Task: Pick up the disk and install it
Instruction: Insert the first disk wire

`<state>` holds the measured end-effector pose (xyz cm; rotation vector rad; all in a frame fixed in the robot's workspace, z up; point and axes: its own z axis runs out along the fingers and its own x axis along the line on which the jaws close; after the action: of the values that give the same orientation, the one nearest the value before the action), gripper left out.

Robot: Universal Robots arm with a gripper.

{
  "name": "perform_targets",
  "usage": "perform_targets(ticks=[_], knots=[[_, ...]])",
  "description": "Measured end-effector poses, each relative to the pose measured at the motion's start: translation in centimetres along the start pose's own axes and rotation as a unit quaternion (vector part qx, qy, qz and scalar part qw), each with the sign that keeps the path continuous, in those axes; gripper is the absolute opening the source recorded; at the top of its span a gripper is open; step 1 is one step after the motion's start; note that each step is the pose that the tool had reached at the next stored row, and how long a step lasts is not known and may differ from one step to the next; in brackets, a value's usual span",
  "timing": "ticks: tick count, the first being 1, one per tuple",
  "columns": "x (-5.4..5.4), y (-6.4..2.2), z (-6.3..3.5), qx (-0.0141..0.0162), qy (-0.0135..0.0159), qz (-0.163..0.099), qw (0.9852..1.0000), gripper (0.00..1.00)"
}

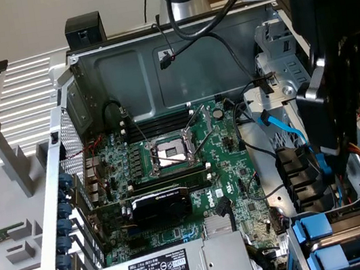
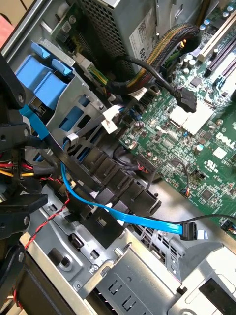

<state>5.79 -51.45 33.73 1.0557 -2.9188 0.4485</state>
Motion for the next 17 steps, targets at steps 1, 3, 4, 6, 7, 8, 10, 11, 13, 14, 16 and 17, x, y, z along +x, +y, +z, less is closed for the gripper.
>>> perform_targets(ticks=[1,3,4,6,7,8,10,11,13,14,16,17], knots=[[0.0,0.0,0.0,0.0001,0.0001,0.0,1.0,0.49],[0.0,-0.01,-0.07,0.0003,0.0,0.0,1.0,0.49],[0.0,-0.03,-0.15,0.0003,-0.0001,0.0,1.0,0.49],[0.1,-0.08,-0.37,0.0003,-0.0002,0.0,1.0,0.49],[0.1,-0.11,-0.48,0.0004,-0.0002,0.0,1.0,0.49],[0.1,-0.14,-0.61,0.0004,-0.0002,0.0,1.0,0.49],[0.1,-0.21,-0.89,0.0004,-0.0002,0.0,1.0,0.49],[0.2,-0.25,-1.03,0.0003,-0.0002,0.0,1.0,0.49],[0.2,-0.34,-1.4,0.0004,-0.0002,0.0,1.0,0.49],[0.2,-0.4,-1.65,0.0004,-0.0001,0.0,1.0,0.49],[0.3,-0.58,-2.32,0.0004,-0.0002,0.001,1.0,0.49],[0.4,-0.67,-2.67,0.0005,-0.0002,0.001,1.0,0.49]])
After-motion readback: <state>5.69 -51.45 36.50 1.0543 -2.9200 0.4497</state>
